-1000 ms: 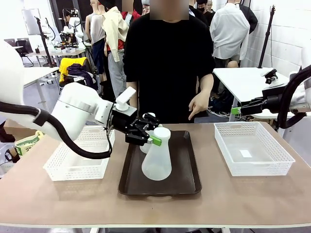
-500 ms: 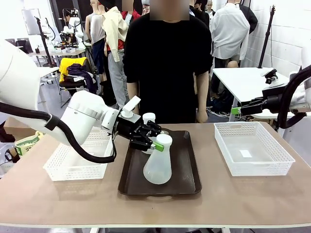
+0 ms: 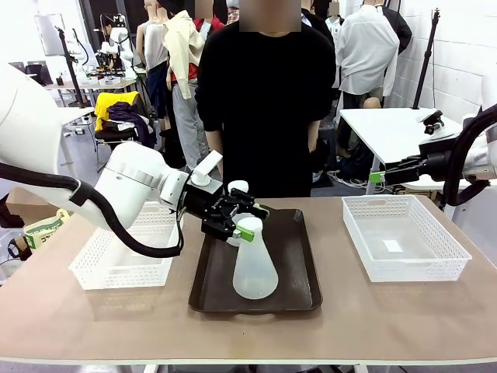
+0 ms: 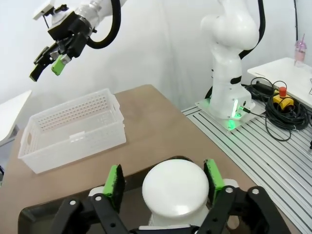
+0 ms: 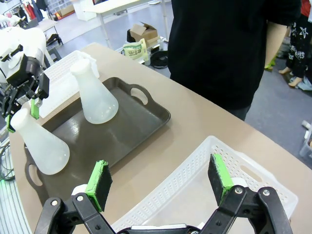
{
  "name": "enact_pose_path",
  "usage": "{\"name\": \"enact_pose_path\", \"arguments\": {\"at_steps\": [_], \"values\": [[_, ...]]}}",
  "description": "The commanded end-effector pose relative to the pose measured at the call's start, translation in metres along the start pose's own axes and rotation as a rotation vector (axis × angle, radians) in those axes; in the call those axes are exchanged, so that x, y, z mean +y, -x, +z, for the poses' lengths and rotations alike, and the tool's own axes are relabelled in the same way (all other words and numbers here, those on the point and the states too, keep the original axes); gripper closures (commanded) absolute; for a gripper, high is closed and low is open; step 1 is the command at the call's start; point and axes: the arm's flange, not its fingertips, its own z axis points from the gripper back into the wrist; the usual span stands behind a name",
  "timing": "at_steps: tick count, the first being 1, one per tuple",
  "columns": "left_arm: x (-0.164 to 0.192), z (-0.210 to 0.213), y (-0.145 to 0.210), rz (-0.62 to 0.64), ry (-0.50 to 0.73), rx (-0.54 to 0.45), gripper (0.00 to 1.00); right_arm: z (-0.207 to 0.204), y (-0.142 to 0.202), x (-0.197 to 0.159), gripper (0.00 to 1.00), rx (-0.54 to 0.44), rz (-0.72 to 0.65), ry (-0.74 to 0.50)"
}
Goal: Prepare the laboratory tools.
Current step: Place the picked Big flask upright in the Handle tray as directed by the person.
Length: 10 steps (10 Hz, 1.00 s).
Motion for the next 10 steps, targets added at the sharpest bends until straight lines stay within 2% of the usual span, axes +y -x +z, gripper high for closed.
{"name": "enact_pose_path", "arguments": {"at_steps": [1,6,8,9,10], "values": [[-0.005,0.007,0.0,0.004,-0.005,0.029,0.0,0.0,0.0,0.0,0.0,0.023,-0.006,0.001],[-0.014,0.018,-0.002,0.045,0.052,0.082,0.0,0.0,0.0,0.0,0.0,0.023,-0.006,0.001],[-0.014,0.02,0.002,0.12,0.078,0.124,0.0,0.0,0.0,0.0,0.0,0.023,-0.006,0.001],[-0.012,0.014,0.004,0.04,0.045,0.078,0.0,0.0,0.0,0.0,0.0,0.023,-0.006,0.001],[-0.012,0.014,0.004,0.04,0.045,0.078,0.0,0.0,0.0,0.0,0.0,0.023,-0.006,0.001]]}}
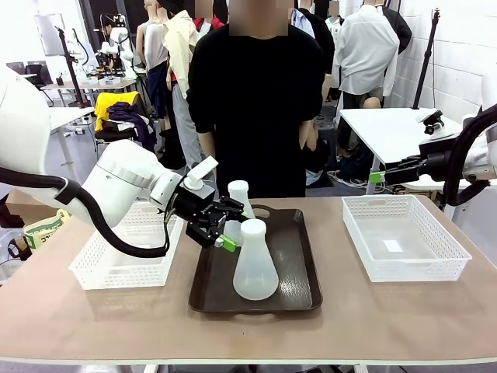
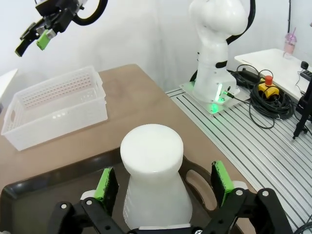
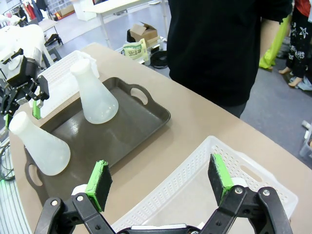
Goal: Prepare the laboratory tools.
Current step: Place the picked Big flask upright in the Handle tray as directed by the person.
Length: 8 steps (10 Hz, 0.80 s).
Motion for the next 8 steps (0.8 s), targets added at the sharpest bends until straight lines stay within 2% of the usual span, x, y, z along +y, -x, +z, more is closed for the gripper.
{"name": "enact_pose_path", "arguments": {"at_steps": [1,8], "values": [[0.0011,0.0001,-0.0012,-0.03,-0.013,-0.015,0.0,0.0002,-0.0001,0.0003,0.0,0.023,-0.006,0.001],[0.0011,0.0001,-0.0012,-0.03,-0.013,-0.015,0.0,0.0002,-0.0001,0.0003,0.0,0.023,-0.006,0.001]]}}
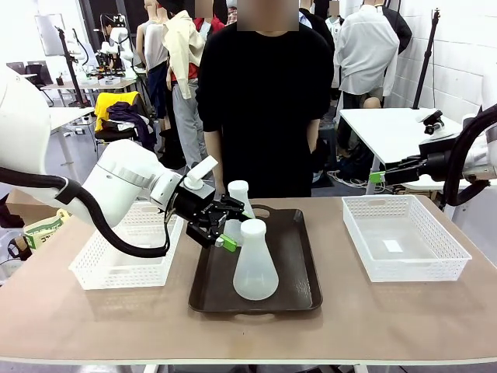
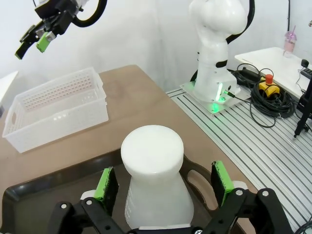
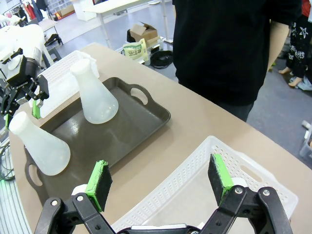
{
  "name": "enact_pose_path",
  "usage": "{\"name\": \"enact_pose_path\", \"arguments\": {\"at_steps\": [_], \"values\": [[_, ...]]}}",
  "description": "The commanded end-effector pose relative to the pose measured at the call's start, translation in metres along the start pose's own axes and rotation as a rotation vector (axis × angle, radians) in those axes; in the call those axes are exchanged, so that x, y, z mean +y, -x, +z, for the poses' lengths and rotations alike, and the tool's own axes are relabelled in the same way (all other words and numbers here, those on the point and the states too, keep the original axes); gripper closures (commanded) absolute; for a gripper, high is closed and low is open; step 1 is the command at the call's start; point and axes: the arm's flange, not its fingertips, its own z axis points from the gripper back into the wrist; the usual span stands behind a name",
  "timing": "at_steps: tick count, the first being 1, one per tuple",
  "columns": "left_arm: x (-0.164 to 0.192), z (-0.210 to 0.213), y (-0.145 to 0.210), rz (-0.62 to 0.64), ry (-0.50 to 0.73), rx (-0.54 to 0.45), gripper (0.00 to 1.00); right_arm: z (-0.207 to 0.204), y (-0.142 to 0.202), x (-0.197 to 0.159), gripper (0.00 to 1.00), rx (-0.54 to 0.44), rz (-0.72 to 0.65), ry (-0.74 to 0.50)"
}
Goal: Prepare the laboratory tools.
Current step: Place the picked Big flask upright in the Handle tray as directed by the person.
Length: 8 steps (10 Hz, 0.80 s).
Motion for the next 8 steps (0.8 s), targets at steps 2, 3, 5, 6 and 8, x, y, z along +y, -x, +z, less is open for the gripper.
{"name": "enact_pose_path", "arguments": {"at_steps": [2,3,5,6,8], "values": [[0.0008,0.0001,-0.0007,-0.015,-0.013,-0.014,0.0,0.0002,-0.0001,0.0003,0.0,0.023,-0.006,0.001],[0.0008,0.0001,-0.0007,-0.015,-0.013,-0.014,0.0,0.0002,-0.0001,0.0003,0.0,0.023,-0.006,0.001],[0.0008,0.0001,-0.0007,-0.015,-0.013,-0.014,0.0,0.0002,-0.0001,0.0003,0.0,0.023,-0.006,0.001],[0.0008,0.0001,-0.0007,-0.015,-0.013,-0.014,0.0,0.0002,-0.0001,0.0003,0.0,0.023,-0.006,0.001],[0.0008,0.0001,-0.0007,-0.015,-0.013,-0.014,0.0,0.0002,-0.0001,0.0003,0.0,0.023,-0.006,0.001]]}}
